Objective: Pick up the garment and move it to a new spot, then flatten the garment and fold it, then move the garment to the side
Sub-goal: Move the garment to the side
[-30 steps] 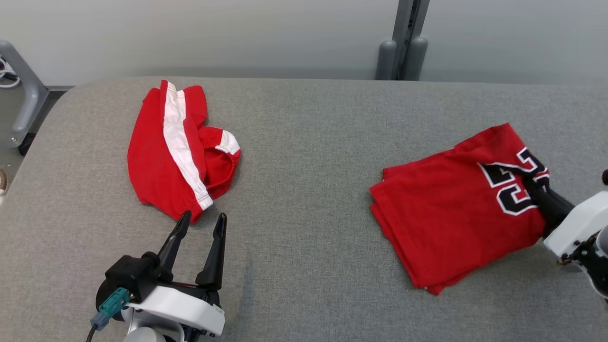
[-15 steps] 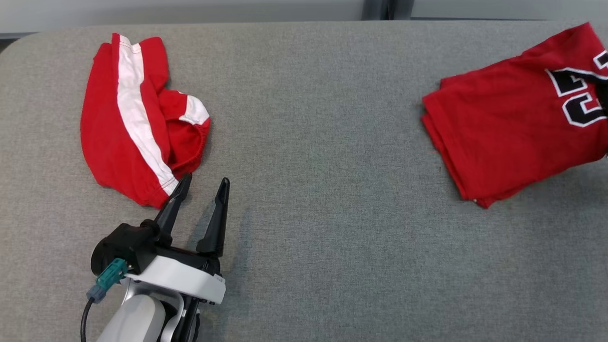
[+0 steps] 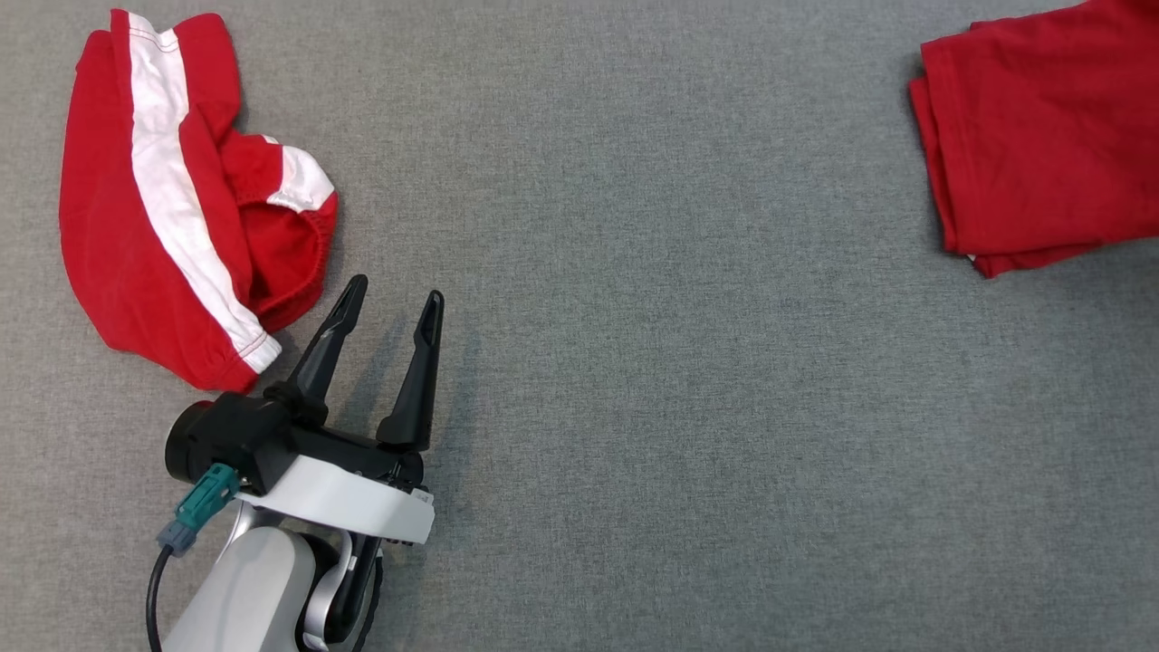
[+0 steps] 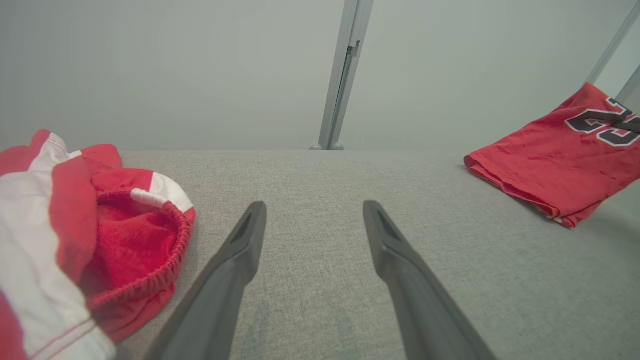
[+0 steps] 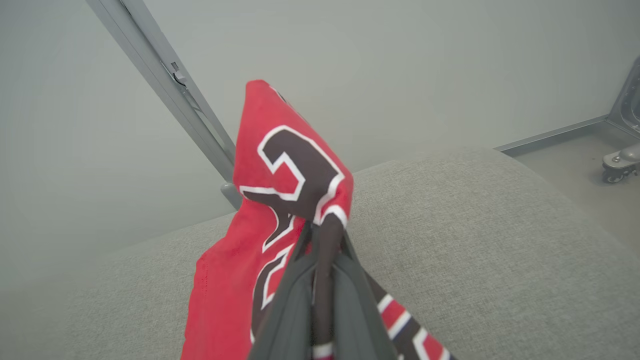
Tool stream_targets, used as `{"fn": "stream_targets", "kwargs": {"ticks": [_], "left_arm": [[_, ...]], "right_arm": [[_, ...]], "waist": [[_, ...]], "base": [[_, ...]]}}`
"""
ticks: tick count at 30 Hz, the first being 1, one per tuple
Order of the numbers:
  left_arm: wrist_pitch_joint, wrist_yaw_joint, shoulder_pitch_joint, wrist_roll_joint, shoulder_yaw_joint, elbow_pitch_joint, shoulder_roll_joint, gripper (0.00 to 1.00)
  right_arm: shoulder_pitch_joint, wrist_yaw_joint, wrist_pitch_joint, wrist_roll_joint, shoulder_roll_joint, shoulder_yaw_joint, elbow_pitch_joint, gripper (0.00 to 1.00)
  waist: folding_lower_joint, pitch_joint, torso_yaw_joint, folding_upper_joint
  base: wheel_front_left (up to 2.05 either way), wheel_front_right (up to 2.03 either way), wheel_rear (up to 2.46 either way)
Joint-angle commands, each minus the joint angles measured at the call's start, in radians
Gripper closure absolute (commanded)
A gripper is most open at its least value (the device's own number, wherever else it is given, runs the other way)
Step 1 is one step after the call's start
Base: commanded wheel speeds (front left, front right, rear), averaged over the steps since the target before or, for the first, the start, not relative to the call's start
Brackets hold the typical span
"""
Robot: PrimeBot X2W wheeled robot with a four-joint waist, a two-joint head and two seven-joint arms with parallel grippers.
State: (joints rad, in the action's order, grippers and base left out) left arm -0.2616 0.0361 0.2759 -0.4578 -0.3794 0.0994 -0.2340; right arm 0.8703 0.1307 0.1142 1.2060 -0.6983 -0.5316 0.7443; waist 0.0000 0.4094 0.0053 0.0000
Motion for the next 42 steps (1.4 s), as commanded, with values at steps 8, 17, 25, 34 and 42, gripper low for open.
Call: {"fn": "stream_targets", "kwargs": {"ticks": [8,17,25,34,42], "left_arm": [[-0.004,0.002,0.021,0.016,0.005,-0.008,0.000,0.00],[-0.004,-0.005,0.016,0.019,0.014,-0.008,0.008,0.00],[-0.004,-0.010,0.007,0.022,0.024,0.002,0.014,0.00],[-0.004,-0.027,-0.016,0.021,0.035,0.024,0.031,0.00],[-0.004,-0.044,-0.051,0.016,0.055,0.045,0.043,0.00]], "right_arm": [[0.086,0.001,0.058,-0.023,-0.009,-0.058,0.157,1.00],[0.137,0.001,0.105,-0.067,0.001,-0.125,0.261,0.84],[0.149,0.001,0.127,-0.079,0.006,-0.164,0.301,0.00],[0.151,0.001,0.146,-0.092,0.006,-0.199,0.296,0.00],[0.125,0.000,0.152,-0.133,-0.008,-0.195,0.196,0.00]], "waist": [[0.0000,0.030,0.010,0.0000],[0.0000,0.028,0.016,0.0000],[0.0000,0.009,0.009,0.0000],[0.0000,-0.054,-0.014,0.0000],[0.0000,-0.147,-0.030,0.0000]], "base": [[0.00,0.00,0.00],[0.00,0.00,0.00],[0.00,0.00,0.00],[0.00,0.00,0.00],[0.00,0.00,0.00]]}}
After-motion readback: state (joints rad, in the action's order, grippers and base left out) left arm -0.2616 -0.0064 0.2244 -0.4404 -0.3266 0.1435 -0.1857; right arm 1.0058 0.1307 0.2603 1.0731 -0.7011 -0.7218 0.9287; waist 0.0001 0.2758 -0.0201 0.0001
